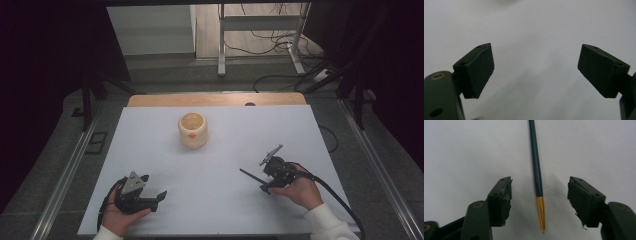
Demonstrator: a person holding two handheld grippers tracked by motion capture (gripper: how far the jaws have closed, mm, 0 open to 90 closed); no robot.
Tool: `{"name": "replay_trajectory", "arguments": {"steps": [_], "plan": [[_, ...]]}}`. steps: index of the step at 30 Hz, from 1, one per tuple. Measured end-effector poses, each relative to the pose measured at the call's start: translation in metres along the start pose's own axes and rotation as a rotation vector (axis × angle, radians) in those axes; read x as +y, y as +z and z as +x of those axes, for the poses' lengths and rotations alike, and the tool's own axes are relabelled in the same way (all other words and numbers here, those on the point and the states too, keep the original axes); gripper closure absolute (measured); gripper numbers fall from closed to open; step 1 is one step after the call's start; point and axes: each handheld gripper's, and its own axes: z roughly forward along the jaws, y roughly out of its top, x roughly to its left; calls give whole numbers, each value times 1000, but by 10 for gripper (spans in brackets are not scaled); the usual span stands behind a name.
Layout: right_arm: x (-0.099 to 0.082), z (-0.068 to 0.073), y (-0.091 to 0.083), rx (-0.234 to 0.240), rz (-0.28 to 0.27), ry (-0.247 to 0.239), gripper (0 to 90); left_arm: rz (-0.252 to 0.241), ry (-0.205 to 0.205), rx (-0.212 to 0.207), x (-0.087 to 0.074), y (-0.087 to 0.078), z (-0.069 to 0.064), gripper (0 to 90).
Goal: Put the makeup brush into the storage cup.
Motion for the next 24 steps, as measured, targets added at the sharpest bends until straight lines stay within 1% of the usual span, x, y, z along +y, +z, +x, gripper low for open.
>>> {"name": "replay_trajectory", "arguments": {"steps": [3, 8, 12, 13, 18, 23, 24], "plan": [[-1, 1, 3, 11, 24, -7, 415, -6, 0, 2, 0, -1, 0, 143], [-1, 1, 5, 12, 46, -14, 500, -4, 1, 4, 0, -1, 0, 144], [-2, 2, 8, 17, 83, -35, 555, -5, 0, 5, 0, -1, 0, 144], [-2, 2, 8, 17, 83, -35, 555, -5, 0, 5, 0, -1, 0, 144], [-1, 2, 8, 36, 83, -33, 614, -4, 0, 6, -1, -1, 1, 144], [-1, 2, 8, 48, 81, -44, 725, -2, 2, 6, 0, -1, 1, 145], [-1, 2, 8, 48, 81, -44, 725, -2, 2, 6, 0, -1, 1, 145]]}}
